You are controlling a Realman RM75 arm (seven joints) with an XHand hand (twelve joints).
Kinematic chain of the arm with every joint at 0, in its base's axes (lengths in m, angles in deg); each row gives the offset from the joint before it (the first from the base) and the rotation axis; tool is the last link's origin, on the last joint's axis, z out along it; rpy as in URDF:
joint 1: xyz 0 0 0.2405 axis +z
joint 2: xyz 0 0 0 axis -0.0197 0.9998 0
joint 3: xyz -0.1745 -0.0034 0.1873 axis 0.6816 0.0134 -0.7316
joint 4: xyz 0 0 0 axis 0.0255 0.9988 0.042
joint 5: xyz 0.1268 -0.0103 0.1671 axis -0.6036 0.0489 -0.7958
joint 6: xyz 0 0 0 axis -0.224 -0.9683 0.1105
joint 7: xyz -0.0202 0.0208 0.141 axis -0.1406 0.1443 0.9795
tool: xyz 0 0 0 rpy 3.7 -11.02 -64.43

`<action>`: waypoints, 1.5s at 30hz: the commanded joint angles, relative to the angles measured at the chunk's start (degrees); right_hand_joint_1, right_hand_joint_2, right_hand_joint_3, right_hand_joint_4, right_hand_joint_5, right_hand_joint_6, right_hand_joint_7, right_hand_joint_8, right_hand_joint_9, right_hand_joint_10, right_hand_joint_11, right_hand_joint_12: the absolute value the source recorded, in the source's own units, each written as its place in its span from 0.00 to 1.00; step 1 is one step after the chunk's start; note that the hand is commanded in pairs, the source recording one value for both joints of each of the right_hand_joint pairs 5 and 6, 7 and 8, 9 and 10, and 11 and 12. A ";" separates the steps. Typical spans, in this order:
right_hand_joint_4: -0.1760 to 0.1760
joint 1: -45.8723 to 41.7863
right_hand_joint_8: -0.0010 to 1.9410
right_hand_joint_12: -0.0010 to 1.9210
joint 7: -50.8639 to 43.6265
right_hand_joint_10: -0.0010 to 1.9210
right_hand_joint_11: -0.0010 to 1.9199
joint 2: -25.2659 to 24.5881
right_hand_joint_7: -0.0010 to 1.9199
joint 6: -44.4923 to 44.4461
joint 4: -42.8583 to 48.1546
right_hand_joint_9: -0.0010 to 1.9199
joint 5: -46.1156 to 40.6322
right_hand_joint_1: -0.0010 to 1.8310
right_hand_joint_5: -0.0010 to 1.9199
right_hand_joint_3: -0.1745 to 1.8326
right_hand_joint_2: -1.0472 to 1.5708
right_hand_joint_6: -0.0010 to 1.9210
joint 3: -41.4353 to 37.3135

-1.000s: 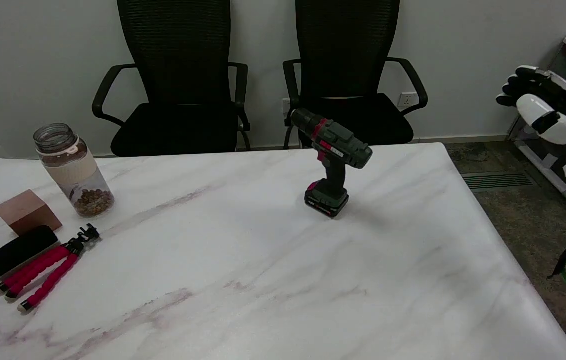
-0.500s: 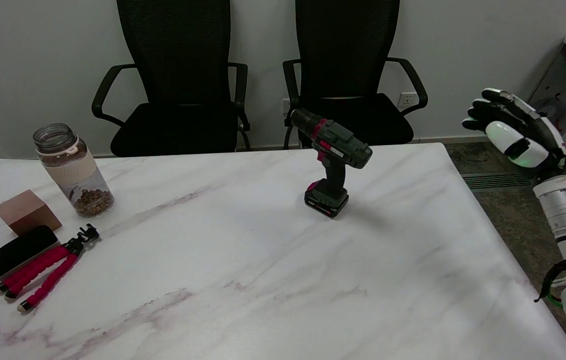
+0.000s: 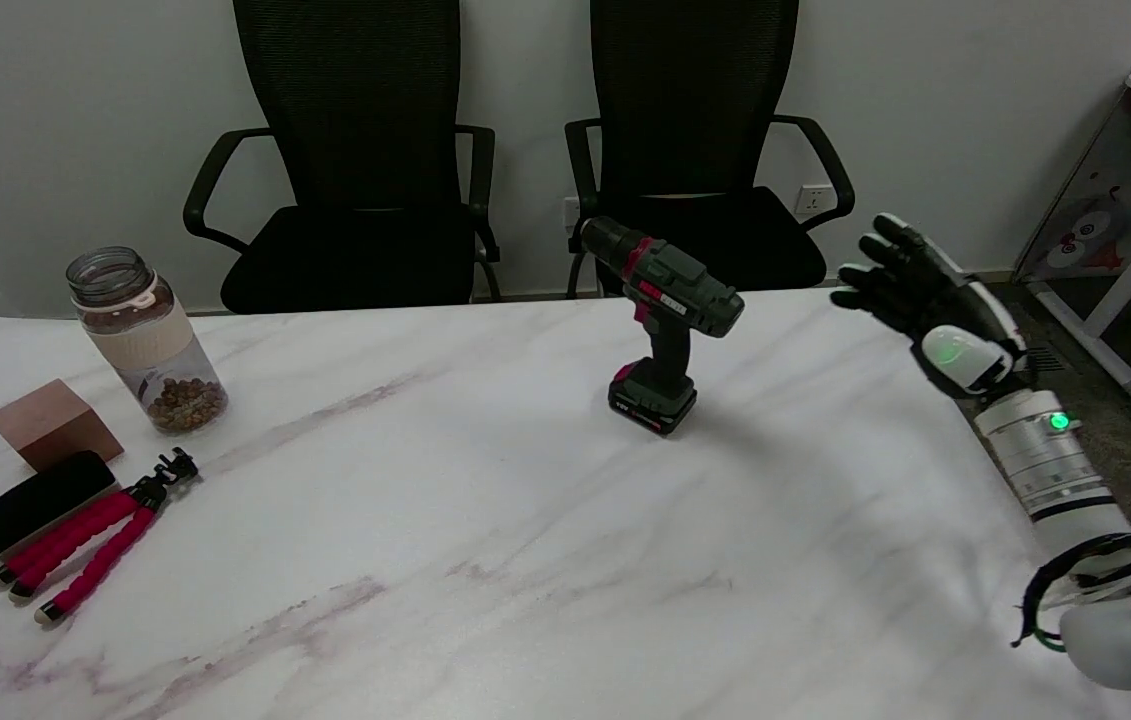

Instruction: Pick up the power screwdriver.

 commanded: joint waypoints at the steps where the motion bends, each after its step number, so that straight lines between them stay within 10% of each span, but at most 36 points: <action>1: 0.72 8.69 0.13 0.32 0.04 0.26 0.32 -15.80 0.14 7.65 7.71 0.26 9.32 0.50 0.14 0.60 0.27 0.14 1.95; 18: 1.00 18.18 0.11 0.19 0.04 0.19 0.19 -22.75 0.11 15.01 17.76 0.19 9.32 0.50 0.11 0.62 0.20 0.11 6.08; 45: 0.96 22.90 0.11 0.27 0.04 0.23 0.27 -25.22 0.11 15.33 16.90 0.23 14.48 0.51 0.11 0.58 0.20 0.11 8.83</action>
